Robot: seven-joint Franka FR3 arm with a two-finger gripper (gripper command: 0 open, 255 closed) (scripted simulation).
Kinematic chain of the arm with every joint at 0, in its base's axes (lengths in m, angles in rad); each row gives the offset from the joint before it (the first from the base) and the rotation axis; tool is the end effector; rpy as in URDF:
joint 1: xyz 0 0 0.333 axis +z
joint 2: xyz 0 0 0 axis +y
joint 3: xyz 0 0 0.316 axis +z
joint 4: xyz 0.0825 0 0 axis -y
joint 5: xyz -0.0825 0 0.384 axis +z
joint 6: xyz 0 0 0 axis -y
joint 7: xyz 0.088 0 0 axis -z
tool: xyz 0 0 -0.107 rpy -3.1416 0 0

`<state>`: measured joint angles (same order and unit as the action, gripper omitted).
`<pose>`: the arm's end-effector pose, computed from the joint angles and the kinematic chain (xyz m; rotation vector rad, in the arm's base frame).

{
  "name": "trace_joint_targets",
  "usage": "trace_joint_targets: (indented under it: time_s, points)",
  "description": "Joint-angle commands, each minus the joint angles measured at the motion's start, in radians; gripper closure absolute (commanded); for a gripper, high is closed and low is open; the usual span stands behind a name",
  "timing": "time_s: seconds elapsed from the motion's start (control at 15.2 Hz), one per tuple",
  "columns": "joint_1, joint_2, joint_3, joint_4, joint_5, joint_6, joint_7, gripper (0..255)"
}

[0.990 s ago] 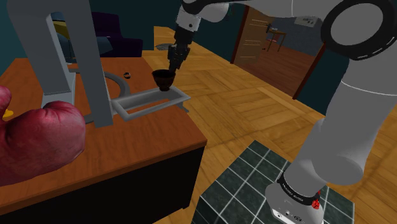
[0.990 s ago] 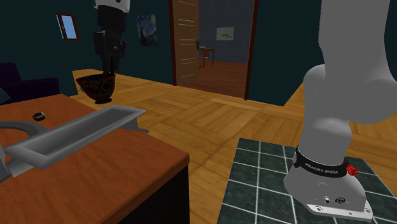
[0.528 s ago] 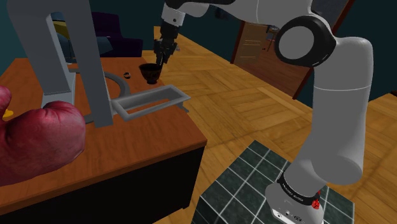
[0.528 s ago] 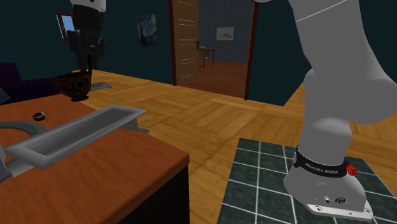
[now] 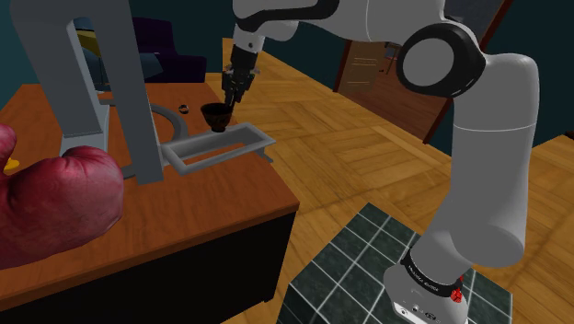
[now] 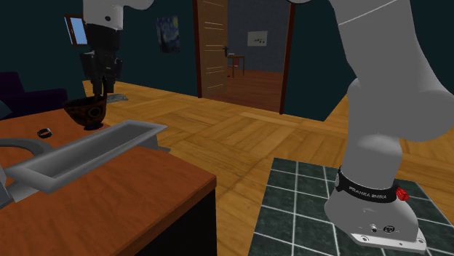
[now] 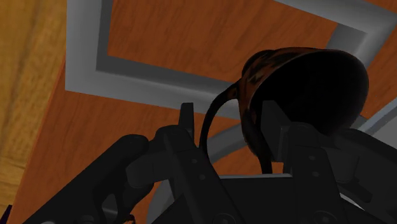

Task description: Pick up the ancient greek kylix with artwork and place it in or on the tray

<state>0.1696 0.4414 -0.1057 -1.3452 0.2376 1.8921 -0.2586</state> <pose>0.6975 0.0761 0.4873 -2.9351 -0.4016 -0.1858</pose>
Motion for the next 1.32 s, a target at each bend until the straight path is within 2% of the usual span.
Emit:
trace_joint_targets:
  time_s: [0.0,0.4,0.92,0.99,1.25]
  points:
    - [0.0,0.003,0.0,-0.022,0.002,0.025,-0.006,255]
    - [0.002,0.012,0.003,-0.092,0.009,0.103,-0.021,255]
    - [0.002,0.012,0.003,-0.092,0.009,0.103,-0.021,255]
    - [0.002,0.012,0.003,-0.092,0.009,0.103,-0.021,0]
    - [0.002,0.012,0.003,-0.092,0.009,0.103,-0.021,0]
